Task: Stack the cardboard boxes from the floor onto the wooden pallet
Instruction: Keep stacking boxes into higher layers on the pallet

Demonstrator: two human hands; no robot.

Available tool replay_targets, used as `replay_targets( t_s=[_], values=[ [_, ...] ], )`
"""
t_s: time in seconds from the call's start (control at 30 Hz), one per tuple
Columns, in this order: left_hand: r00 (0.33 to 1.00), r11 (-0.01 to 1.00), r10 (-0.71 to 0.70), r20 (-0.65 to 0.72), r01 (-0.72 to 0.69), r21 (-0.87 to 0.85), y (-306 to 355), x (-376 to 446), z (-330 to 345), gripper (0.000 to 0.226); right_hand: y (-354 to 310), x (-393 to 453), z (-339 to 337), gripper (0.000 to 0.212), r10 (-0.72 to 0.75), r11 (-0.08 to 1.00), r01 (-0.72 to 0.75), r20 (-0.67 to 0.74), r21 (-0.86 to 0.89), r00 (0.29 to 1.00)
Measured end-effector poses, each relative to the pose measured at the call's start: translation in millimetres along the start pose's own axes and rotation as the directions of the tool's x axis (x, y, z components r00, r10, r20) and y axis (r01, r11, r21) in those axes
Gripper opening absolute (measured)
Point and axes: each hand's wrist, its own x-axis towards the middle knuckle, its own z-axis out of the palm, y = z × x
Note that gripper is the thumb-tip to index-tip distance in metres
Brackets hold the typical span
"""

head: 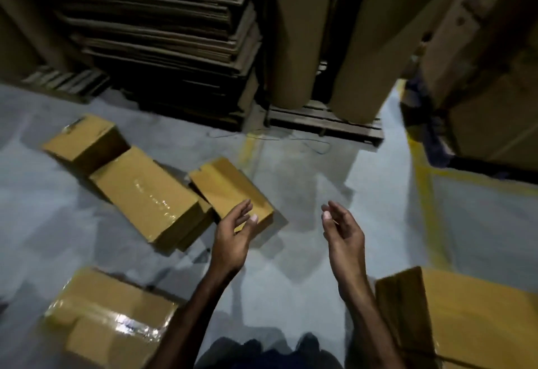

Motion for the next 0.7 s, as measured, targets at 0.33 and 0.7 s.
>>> replay_targets(
  t_s=[0.33,0.7],
  values=[
    [0.948,0.995,-0.074,-0.31,0.091,0.04,1,-19,8,0.046,-2,72,31,0.04,0.017,1.0,-0.009,0.322,-0.026,0.946],
    [0.82,0.98,-0.195,-0.537,0.188,-0.069,-21,-6,-31,0.05,-4,106,118,0.041,0.081,0.994,-0.027,0.538,-0.108,0.839]
  ],
)
